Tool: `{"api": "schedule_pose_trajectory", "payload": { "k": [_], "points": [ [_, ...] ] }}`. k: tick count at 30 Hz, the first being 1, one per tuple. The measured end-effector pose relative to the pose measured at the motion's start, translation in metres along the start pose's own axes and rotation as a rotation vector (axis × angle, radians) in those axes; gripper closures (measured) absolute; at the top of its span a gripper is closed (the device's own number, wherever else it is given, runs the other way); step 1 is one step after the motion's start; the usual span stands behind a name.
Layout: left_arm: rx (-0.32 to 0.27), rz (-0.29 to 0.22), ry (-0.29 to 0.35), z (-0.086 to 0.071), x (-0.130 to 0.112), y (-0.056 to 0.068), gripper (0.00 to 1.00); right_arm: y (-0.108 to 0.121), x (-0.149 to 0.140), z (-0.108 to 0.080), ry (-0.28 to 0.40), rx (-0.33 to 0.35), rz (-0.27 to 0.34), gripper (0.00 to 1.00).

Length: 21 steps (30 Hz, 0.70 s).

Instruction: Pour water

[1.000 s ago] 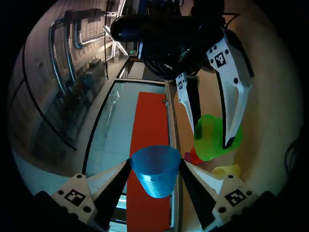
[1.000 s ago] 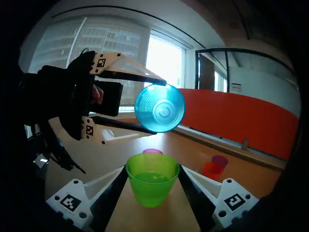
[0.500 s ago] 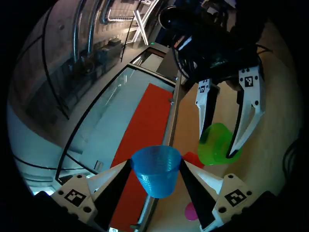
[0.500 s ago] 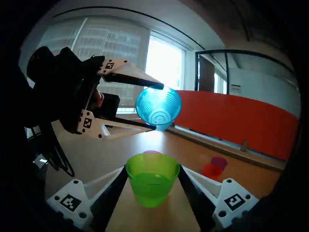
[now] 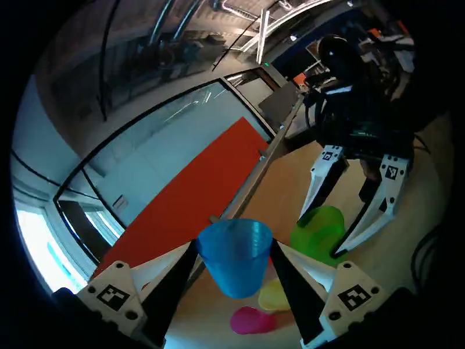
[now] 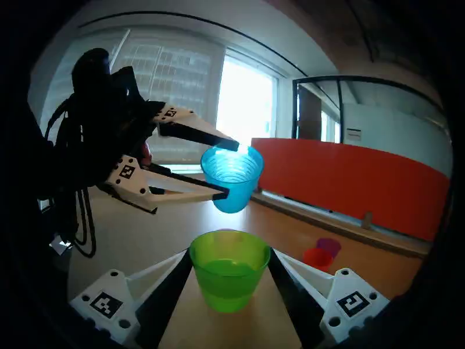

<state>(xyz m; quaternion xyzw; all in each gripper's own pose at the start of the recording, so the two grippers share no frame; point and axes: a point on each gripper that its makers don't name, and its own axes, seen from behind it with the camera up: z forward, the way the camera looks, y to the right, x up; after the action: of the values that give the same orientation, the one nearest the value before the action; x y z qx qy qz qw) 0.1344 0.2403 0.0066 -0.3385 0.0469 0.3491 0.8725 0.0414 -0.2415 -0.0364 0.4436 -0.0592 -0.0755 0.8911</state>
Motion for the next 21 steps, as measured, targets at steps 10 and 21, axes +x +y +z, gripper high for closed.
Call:
{"api": "schedule_pose_trajectory", "payload": {
  "k": [10, 21],
  "points": [
    [-0.042, -0.276, -0.03, 0.0, -0.022, 0.001, 0.11, 0.002, 0.001, -0.002, -0.001, -0.004, -0.003, 0.07],
    [-0.085, -0.378, -0.122, -0.008, -0.057, 0.018, 0.11, -0.001, -0.003, 0.0, -0.019, 0.003, -0.011, 0.06]
  ]
}}
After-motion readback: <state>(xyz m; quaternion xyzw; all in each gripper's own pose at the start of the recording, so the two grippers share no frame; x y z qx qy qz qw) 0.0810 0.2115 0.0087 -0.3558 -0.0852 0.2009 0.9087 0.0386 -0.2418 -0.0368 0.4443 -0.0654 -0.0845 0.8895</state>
